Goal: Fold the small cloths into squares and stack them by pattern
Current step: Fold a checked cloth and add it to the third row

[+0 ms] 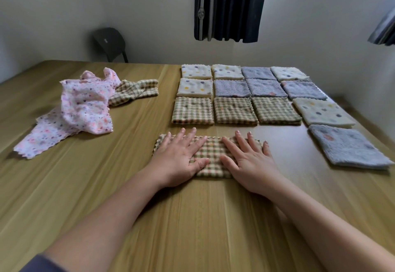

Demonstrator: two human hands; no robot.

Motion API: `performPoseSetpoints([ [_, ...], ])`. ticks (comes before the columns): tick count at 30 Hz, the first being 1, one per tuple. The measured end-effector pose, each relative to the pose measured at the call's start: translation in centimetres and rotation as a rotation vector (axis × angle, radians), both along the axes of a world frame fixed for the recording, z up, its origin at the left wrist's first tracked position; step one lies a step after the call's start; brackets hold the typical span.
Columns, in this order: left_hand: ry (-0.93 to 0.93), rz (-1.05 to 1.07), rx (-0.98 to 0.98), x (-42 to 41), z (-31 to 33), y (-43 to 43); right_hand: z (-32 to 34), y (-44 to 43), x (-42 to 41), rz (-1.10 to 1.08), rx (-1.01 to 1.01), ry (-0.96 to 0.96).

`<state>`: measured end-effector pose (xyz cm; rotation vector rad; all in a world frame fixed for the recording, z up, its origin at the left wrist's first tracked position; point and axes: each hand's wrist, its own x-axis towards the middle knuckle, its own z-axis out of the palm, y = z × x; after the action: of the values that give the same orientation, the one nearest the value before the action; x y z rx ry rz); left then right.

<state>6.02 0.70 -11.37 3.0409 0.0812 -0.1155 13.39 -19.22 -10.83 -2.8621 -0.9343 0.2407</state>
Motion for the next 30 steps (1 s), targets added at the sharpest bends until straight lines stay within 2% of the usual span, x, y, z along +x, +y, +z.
performPoseSetpoints([
  [3, -0.016, 0.058, -0.005, -0.5, 0.3, -0.6, 0.2, -0.3, -0.5, 0.004, 0.051, -0.053],
  [5, -0.054, 0.142, -0.014, -1.0, 0.3, -1.1, 0.4, -0.5, -1.4, 0.03, 0.168, -0.143],
  [7, -0.087, 0.233, -0.052, -1.8, 0.3, -1.9, 0.7, -0.6, -2.6, 0.103, 0.299, -0.249],
  [9, -0.117, 0.303, -0.101, -2.8, 0.5, -2.6, 0.6, -0.5, -3.5, 0.18, 0.335, -0.273],
  [11, -0.224, 0.348, -0.105, -4.1, 1.2, -2.8, 0.4, -0.6, -3.7, 0.182, 0.329, -0.251],
  [13, -0.418, 0.352, -0.062, -5.4, 2.2, -2.6, 0.4, -1.0, -3.1, 0.129, 0.373, -0.259],
  [15, -0.556, 0.284, -0.136, -6.4, 2.7, -2.0, 0.4, -1.3, -2.5, 0.095, 0.428, -0.283],
  [17, -0.552, 0.091, -0.289, -7.0, 2.5, -1.3, 0.4, -1.3, -2.3, 0.108, 0.468, -0.302],
  [19, -0.453, -0.164, -0.451, -7.5, 2.2, -0.8, 0.3, -1.1, -2.6, 0.151, 0.484, -0.267],
  [22, -0.296, -0.361, -0.468, -7.4, 1.6, -0.9, 0.3, -1.2, -2.8, 0.201, 0.488, -0.235],
  [25, -0.333, -0.326, -0.455, -7.1, 1.0, -1.6, 0.7, -1.6, -2.7, 0.247, 0.529, -0.164],
  [30, -0.401, -0.053, -0.702, -7.3, 1.4, -2.2, 1.1, -2.5, -3.7, 0.517, 0.476, 0.017],
])
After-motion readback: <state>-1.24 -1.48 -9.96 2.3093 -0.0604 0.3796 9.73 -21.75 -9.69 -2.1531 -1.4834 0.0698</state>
